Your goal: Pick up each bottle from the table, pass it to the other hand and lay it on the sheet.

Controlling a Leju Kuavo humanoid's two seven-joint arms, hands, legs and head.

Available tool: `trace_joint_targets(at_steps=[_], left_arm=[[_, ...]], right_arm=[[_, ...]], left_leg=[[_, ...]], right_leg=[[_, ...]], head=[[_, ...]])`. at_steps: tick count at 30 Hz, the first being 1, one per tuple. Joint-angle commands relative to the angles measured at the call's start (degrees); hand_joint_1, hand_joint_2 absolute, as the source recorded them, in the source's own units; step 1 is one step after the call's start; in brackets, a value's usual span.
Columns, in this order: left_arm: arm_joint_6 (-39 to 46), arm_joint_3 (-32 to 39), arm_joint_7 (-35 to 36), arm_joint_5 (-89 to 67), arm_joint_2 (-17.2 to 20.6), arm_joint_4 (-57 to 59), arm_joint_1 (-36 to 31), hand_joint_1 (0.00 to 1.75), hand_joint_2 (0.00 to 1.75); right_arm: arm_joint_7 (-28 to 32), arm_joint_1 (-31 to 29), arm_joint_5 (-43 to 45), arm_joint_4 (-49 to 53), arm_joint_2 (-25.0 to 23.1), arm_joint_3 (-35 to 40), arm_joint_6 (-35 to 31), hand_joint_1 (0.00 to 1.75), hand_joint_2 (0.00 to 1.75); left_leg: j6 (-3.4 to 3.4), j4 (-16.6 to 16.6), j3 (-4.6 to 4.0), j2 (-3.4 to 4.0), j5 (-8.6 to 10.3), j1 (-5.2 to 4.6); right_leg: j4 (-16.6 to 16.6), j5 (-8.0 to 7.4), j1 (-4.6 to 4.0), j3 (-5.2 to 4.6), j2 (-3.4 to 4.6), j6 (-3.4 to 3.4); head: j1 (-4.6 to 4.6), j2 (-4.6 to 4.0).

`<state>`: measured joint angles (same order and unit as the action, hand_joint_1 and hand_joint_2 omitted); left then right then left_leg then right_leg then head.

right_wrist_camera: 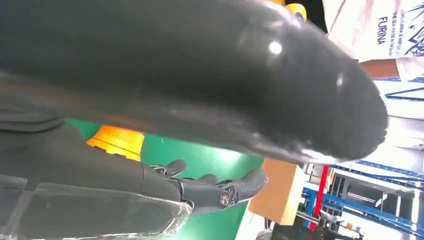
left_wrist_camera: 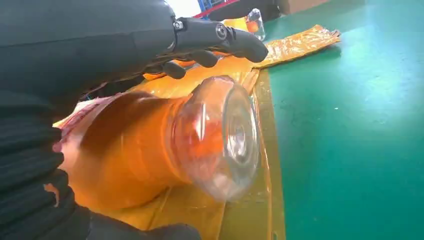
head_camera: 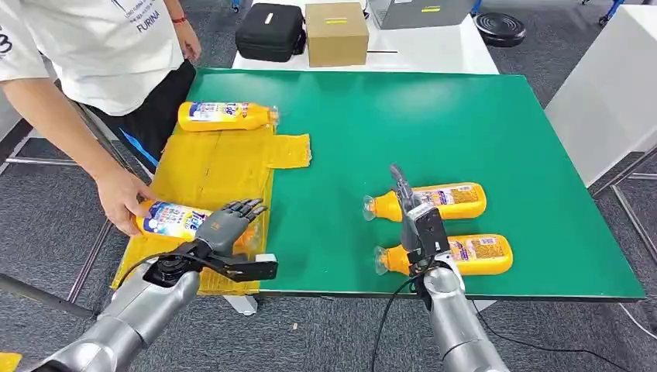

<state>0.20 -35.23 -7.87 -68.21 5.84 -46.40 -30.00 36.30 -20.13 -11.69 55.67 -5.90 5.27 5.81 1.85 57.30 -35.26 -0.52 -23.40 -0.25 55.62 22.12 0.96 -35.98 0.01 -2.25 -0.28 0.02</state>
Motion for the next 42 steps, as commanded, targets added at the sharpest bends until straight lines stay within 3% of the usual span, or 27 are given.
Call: trace_joint_targets(at_steps=[1, 18, 19, 21, 22, 27, 29, 30, 34, 38, 40, 42], left_arm=[[-0.63, -3.11, 0.34, -0.25, 2.69, -3.82, 2.46, 0.0, 1.75], [0.4, -2.86, 2.24, -0.55, 4.42, -16.93, 8.33, 0.0, 1.75], [6.99, 1.14, 5.02, -2.43, 2.83, -26.23, 11.7, 0.0, 1.75], [9.13, 1.78, 6.15, -4.42, 2.53, -27.86, 12.14, 0.0, 1.75], [14.24, 3.2, 6.63, -6.74, 1.32, -29.97, 13.09, 0.0, 1.75], [29.76, 4.17, 2.69, -9.17, -1.31, -36.48, 13.79, 0.0, 1.75], [29.75, 4.17, 2.67, -9.16, -1.47, -36.56, 13.74, 0.0, 1.75], [38.41, 4.48, -1.39, -8.31, -2.51, -35.68, 12.98, 0.0, 1.75], [29.96, 2.63, -6.98, 0.4, -3.34, -33.17, 12.65, 0.0, 1.75], [29.48, 2.3, -8.1, 2.65, -3.61, -32.17, 13.2, 0.0, 1.75], [17.36, 3.08, -11.63, 19.48, -4.39, -30.76, 14.71, 0.0, 1.75], [15.17, 5.17, -13.03, 26.08, -5.67, -26.74, 15.7, 0.0, 1.75]], right_arm=[[0.25, -2.66, 0.08, -3.6, -0.03, -0.05, -0.25, 0.0, 0.0], [-0.34, -1.34, -0.02, -1.42, -0.21, -0.82, 0.39, 0.0, 0.0], [-0.94, 0.0, -0.77, 0.51, -0.57, -1.34, 0.69, 0.0, 0.0], [-1.1, 0.24, -0.94, 0.92, -0.71, -1.47, 0.73, 0.0, 0.0], [-1.37, 0.49, -1.25, 1.45, -0.96, -1.75, 0.81, 0.0, 0.0], [-2.63, -0.56, -1.89, 1.69, -1.58, -1.45, 1.45, 0.0, 0.0], [-2.68, -0.7, -1.89, 1.63, -1.59, -1.43, 1.47, 0.0, 0.0], [-2.82, -1.6, -1.73, 0.06, -0.95, -0.75, 1.29, 0.0, 0.0], [-2.34, -0.98, -0.93, 0.1, 0.14, -1.03, 0.64, 0.0, 0.0], [-2.22, -0.37, -1.16, 0.89, 0.64, -1.09, 0.66, 0.0, 0.0], [-2.53, 0.45, -2.34, 2.26, 1.37, -0.75, 0.58, 0.0, 0.0], [-3.43, 1.33, -4.12, 5.15, 2.31, -0.65, 1.63, 0.0, 0.0]], left_leg=[[-0.07, -0.03, 0.2, 0.15, -0.1, 0.01], [-0.09, -0.01, 0.24, 0.17, -0.15, 0.03], [-0.11, 0.0, 0.31, 0.18, -0.2, 0.07], [-0.11, 0.03, 0.25, 0.12, -0.2, 0.07], [-0.11, 0.1, 0.19, 0.02, -0.22, 0.08], [-0.09, 0.11, 0.07, 0.0, -0.18, 0.06], [-0.05, 0.04, -0.04, -0.01, -0.08, 0.0], [-0.09, 0.07, 0.12, 0.03, -0.18, 0.05], [-0.04, 0.02, 0.0, -0.02, -0.07, 0.01], [-0.08, 0.01, 0.24, -0.05, -0.16, 0.03], [-0.09, 0.03, 0.25, 0.01, -0.19, 0.04], [-0.04, -0.05, 0.15, -0.03, -0.09, -0.01]], right_leg=[[-0.03, 0.06, -0.02, 0.16, 0.11, 0.06], [-0.03, 0.1, -0.03, 0.19, 0.14, 0.08], [-0.03, 0.14, -0.08, 0.28, 0.14, 0.1], [0.0, 0.16, -0.08, 0.23, 0.09, 0.1], [0.03, 0.2, -0.1, 0.2, -0.01, 0.1], [0.04, 0.16, -0.07, 0.08, -0.03, 0.09], [0.01, 0.08, -0.01, -0.04, -0.02, 0.05], [0.02, 0.15, -0.07, 0.12, 0.0, 0.1], [-0.02, 0.06, -0.03, 0.0, -0.03, 0.06], [-0.06, 0.16, -0.05, 0.25, -0.08, 0.08], [-0.04, 0.17, -0.06, 0.25, -0.03, 0.09], [-0.09, 0.1, 0.0, 0.14, -0.07, 0.05]], head=[[0.02, 0.0], [0.0, 0.0], [0.02, 0.0], [0.02, 0.0], [0.02, 0.0], [0.02, 0.0], [0.02, 0.0], [0.0, 0.0], [0.0, 0.0], [0.02, 0.0], [0.0, 0.0], [0.02, 0.0]])
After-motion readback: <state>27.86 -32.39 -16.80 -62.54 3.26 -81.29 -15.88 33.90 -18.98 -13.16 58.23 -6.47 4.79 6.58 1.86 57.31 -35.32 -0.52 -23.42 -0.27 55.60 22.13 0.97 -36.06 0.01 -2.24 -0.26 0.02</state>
